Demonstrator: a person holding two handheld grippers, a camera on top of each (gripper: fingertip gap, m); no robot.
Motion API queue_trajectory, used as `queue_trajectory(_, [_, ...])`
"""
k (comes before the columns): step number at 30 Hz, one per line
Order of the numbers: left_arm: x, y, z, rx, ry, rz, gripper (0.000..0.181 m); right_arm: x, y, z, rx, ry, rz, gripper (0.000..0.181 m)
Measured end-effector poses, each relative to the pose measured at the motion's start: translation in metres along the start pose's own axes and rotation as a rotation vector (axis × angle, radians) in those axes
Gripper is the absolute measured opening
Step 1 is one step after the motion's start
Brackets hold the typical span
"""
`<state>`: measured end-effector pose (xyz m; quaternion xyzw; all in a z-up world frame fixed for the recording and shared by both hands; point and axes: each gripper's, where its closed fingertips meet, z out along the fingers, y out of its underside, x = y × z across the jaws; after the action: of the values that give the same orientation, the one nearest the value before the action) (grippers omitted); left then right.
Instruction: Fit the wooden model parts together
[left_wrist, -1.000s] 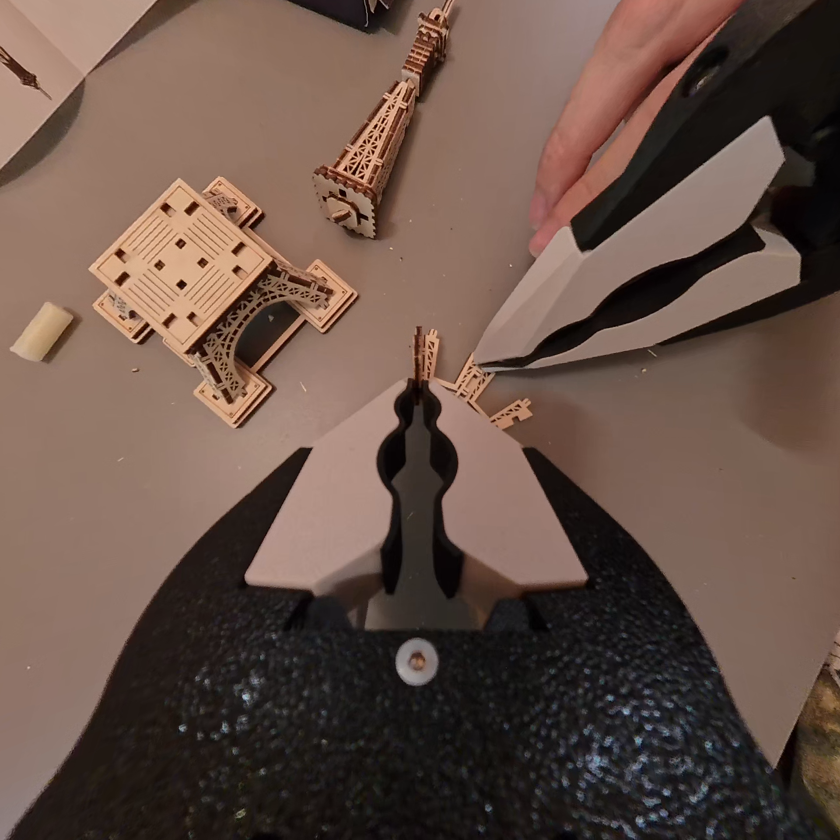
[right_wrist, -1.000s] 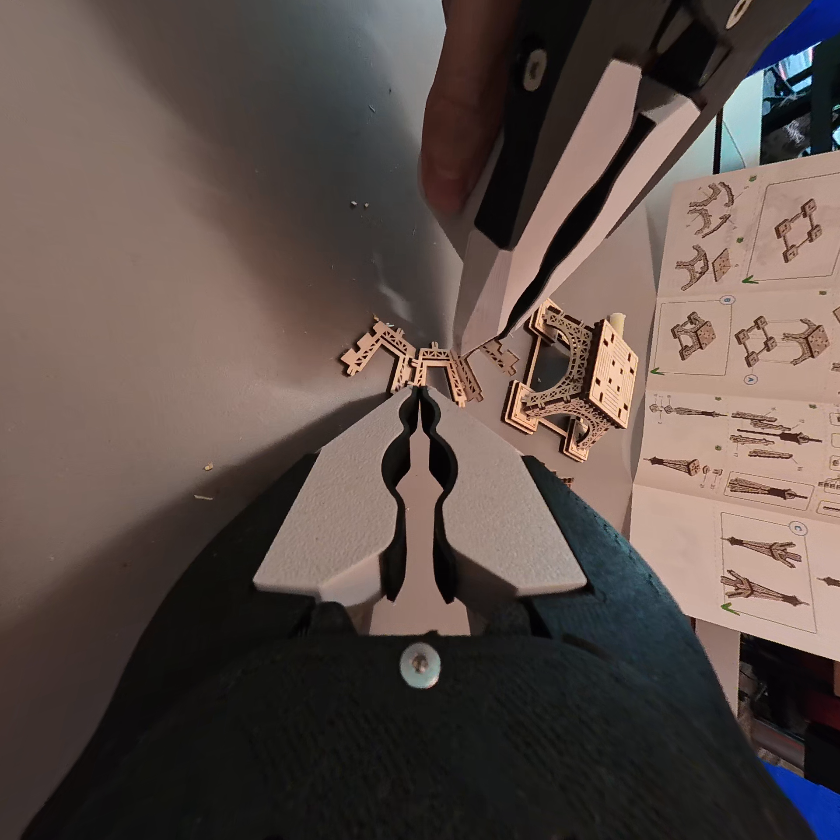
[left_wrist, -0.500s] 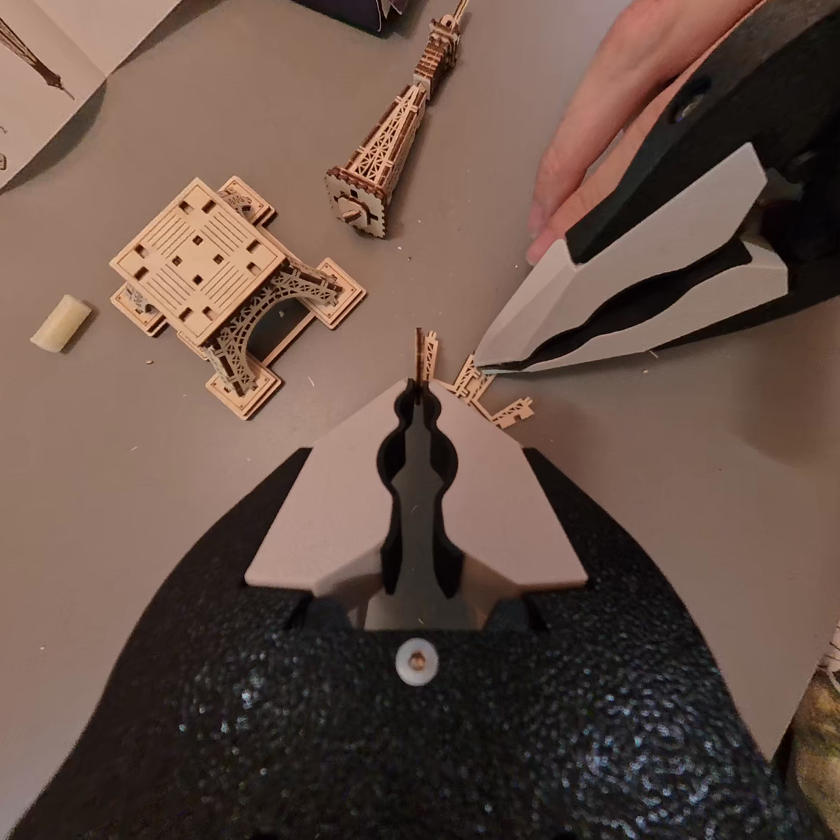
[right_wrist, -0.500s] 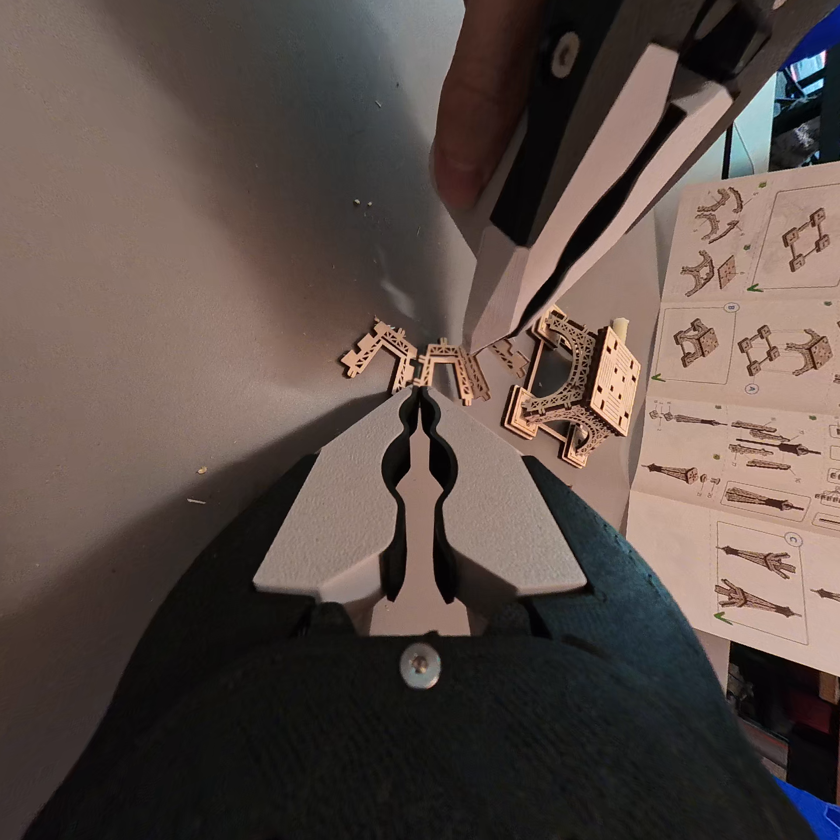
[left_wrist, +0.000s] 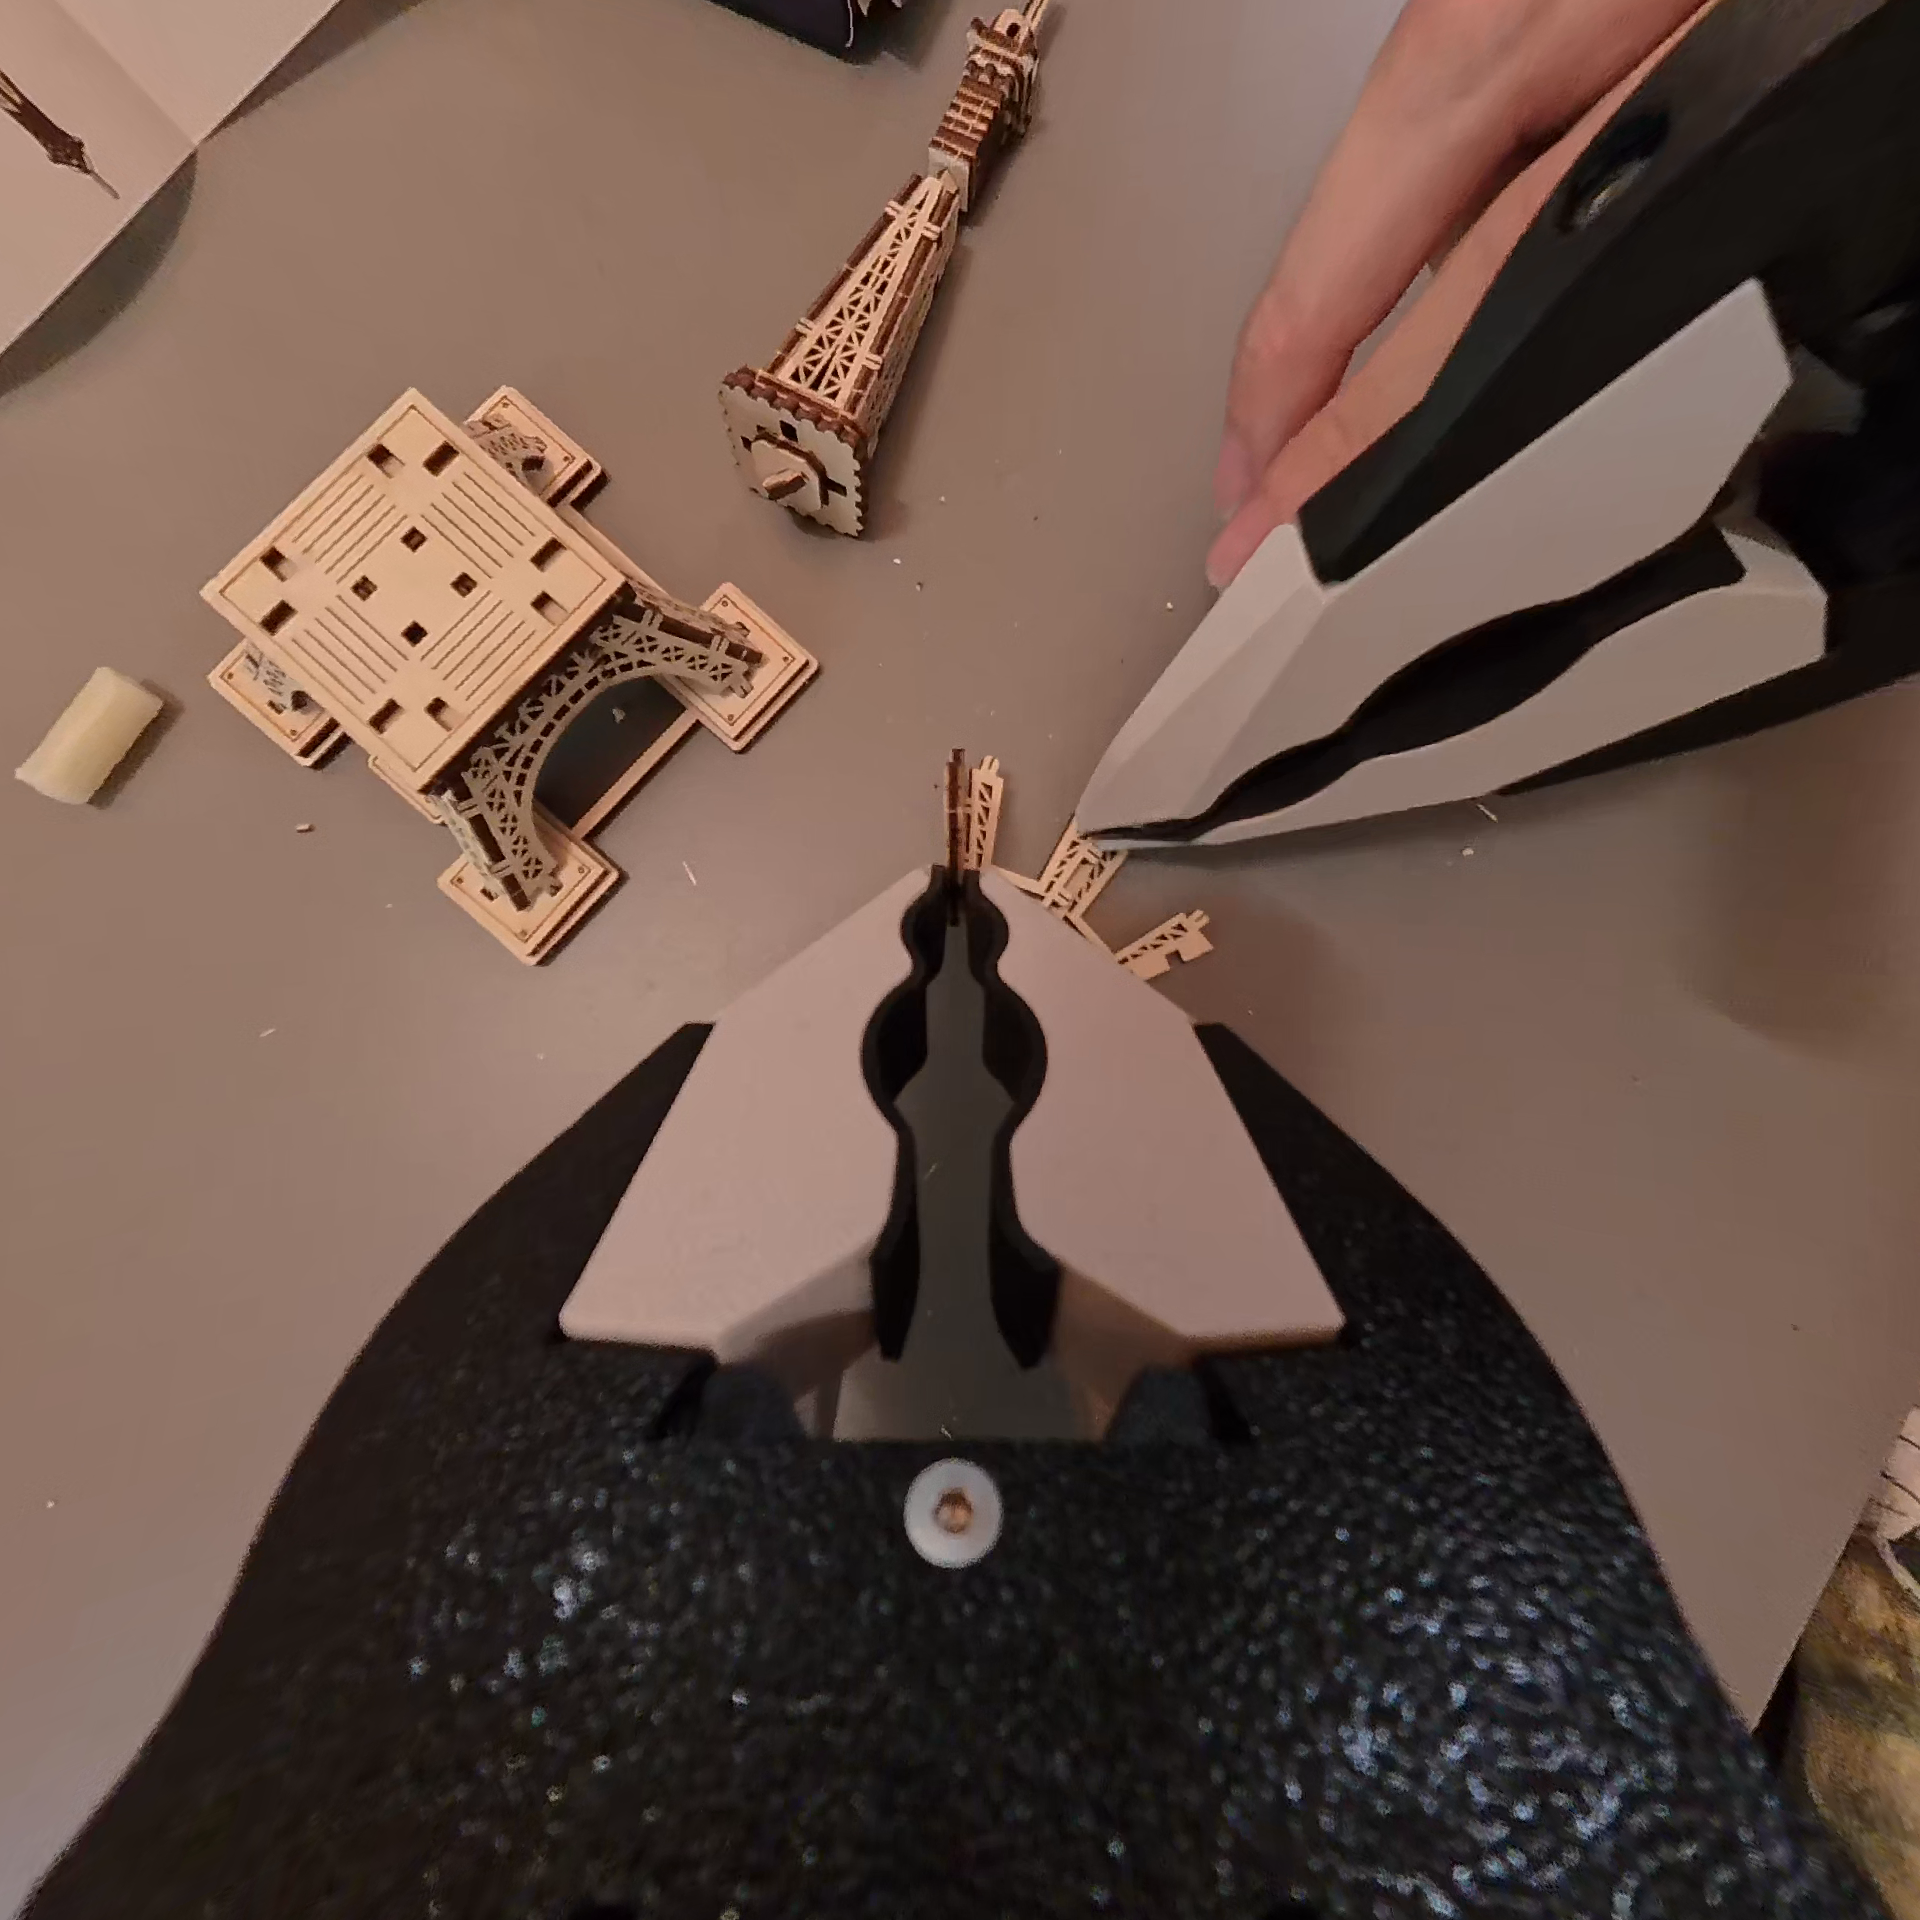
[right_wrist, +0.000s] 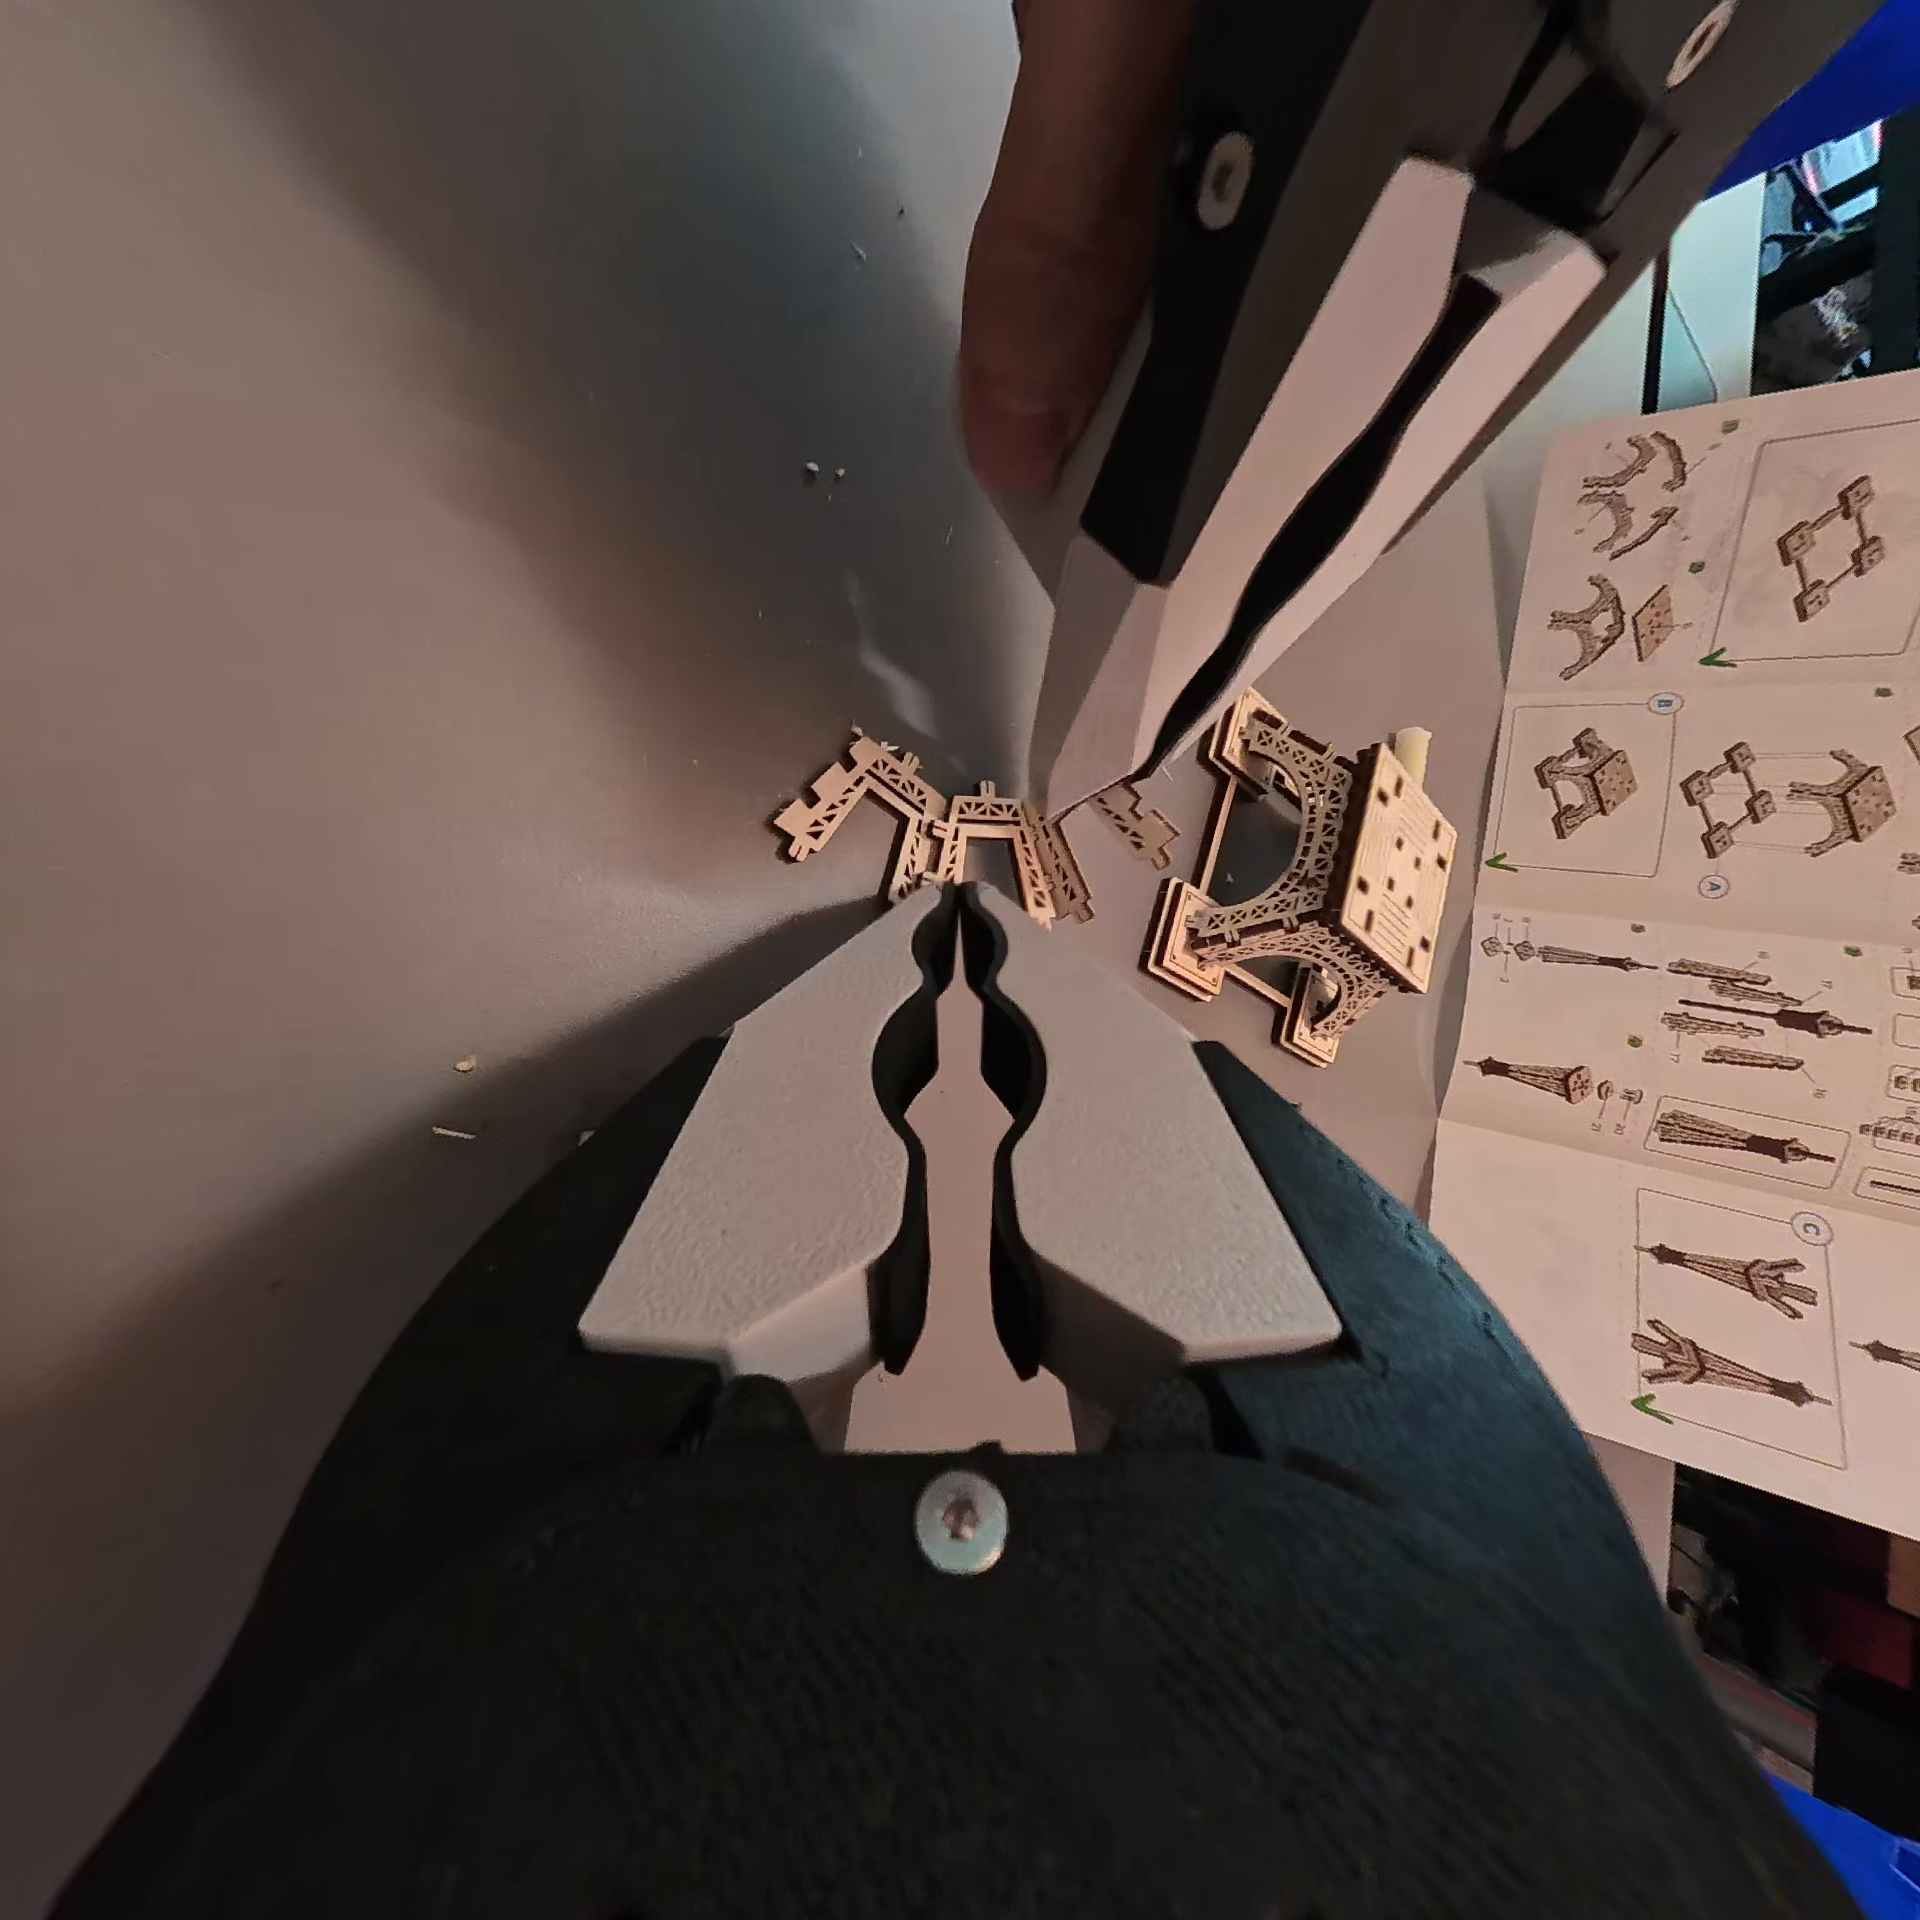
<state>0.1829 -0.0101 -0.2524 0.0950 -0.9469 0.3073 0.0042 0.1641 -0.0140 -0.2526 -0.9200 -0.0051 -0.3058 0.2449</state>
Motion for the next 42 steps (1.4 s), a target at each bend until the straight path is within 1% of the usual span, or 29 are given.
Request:
queue_trajectory(10, [-0.002, 0.002, 0.001, -0.011, -0.015, 0.011, 0.002, -0.003, 0.000, 0.003, -0.027, -0.012, -0.045, 0.000])
queue_trajectory(11, [-0.003, 0.003, 0.001, -0.017, -0.022, 0.015, 0.004, -0.003, 0.000, 0.004, -0.029, -0.013, -0.047, 0.000])
queue_trajectory(13, [-0.006, 0.004, -0.002, -0.022, -0.030, 0.021, 0.016, -0.002, 0.000, 0.005, -0.025, -0.014, -0.043, 0.000])
queue_trajectory(16, [-0.008, 0.006, -0.017, -0.003, -0.032, 0.039, 0.021, -0.002, 0.000, 0.005, -0.035, -0.024, -0.041, 0.000])
queue_trajectory(18, [-0.010, 0.004, -0.033, 0.032, -0.059, 0.056, 0.019, -0.003, 0.000, 0.005, -0.037, -0.029, -0.030, 0.000])
queue_trajectory(19, [-0.007, 0.001, -0.040, 0.070, -0.055, 0.091, 0.012, -0.003, 0.000, 0.005, -0.034, -0.032, -0.022, 0.000])
queue_trajectory(20, [0.003, -0.003, -0.045, 0.111, -0.027, 0.137, 0.002, -0.003, 0.000, 0.005, -0.031, -0.034, -0.010, 0.000])
queue_trajectory(21, [0.016, -0.005, -0.048, 0.147, 0.012, 0.182, 0.000, -0.002, 0.000, 0.005, -0.027, -0.035, 0.004, 0.000])
queue_trajectory(23, [0.034, -0.005, -0.042, 0.163, 0.061, 0.241, 0.000, -0.002, 0.000, 0.005, -0.016, -0.041, 0.034, 0.000])
queue_trajectory(24, [0.036, -0.003, -0.035, 0.148, 0.053, 0.266, 0.000, -0.003, 0.000, 0.005, -0.006, -0.048, 0.051, 0.000])
queue_trajectory(26, [0.031, 0.000, -0.021, 0.113, 0.016, 0.310, 0.000, -0.003, 0.000, 0.005, 0.016, -0.063, 0.073, 0.000])
queue_trajectory(30, [0.028, -0.001, -0.006, 0.085, 0.037, 0.317, 0.000, -0.004, 0.001, 0.005, 0.014, -0.074, 0.082, 0.000])
queue_trajectory(35, [0.015, 0.005, 0.005, 0.009, -0.013, 0.337, 0.000, -0.004, 0.001, 0.005, 0.025, -0.074, 0.081, 0.000])
queue_trajectory(42, [0.016, 0.007, 0.007, -0.058, 0.010, 0.325, 0.000, -0.003, 0.001, 0.005, 0.077, -0.104, 0.132, 0.000])
